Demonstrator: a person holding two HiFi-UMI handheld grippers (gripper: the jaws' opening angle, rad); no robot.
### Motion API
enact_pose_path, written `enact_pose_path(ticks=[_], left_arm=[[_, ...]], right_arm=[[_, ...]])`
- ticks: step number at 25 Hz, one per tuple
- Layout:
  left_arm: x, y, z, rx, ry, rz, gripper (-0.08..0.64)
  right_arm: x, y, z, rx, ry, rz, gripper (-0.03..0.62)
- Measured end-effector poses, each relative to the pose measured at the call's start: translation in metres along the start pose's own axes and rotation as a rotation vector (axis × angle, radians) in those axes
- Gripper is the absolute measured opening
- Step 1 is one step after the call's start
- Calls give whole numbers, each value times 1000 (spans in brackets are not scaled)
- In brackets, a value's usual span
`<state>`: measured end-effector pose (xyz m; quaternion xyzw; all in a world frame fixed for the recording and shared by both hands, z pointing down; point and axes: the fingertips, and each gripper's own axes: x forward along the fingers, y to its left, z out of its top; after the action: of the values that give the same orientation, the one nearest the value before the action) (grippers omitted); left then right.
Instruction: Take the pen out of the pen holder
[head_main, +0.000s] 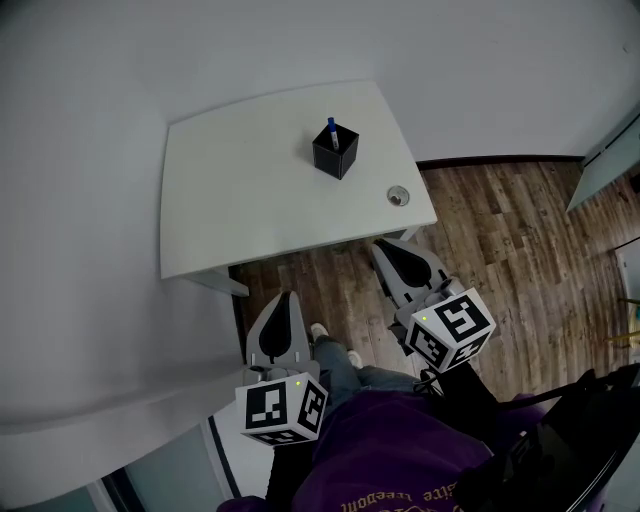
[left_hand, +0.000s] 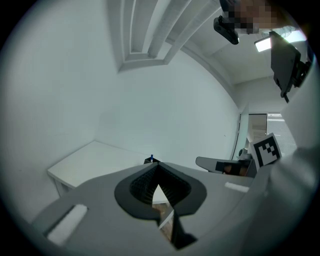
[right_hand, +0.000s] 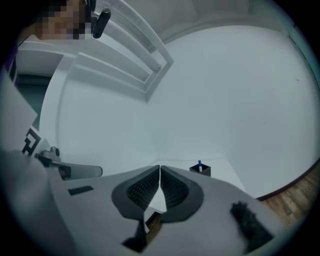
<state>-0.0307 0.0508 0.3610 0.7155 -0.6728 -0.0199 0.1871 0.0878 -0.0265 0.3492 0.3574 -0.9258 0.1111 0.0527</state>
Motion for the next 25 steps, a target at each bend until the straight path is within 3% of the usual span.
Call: enact_pose_path(ticks=[25], left_arm=[[145, 48, 42, 20, 41, -114, 8]], right_arm=[[121, -72, 29, 2, 1, -101, 11]])
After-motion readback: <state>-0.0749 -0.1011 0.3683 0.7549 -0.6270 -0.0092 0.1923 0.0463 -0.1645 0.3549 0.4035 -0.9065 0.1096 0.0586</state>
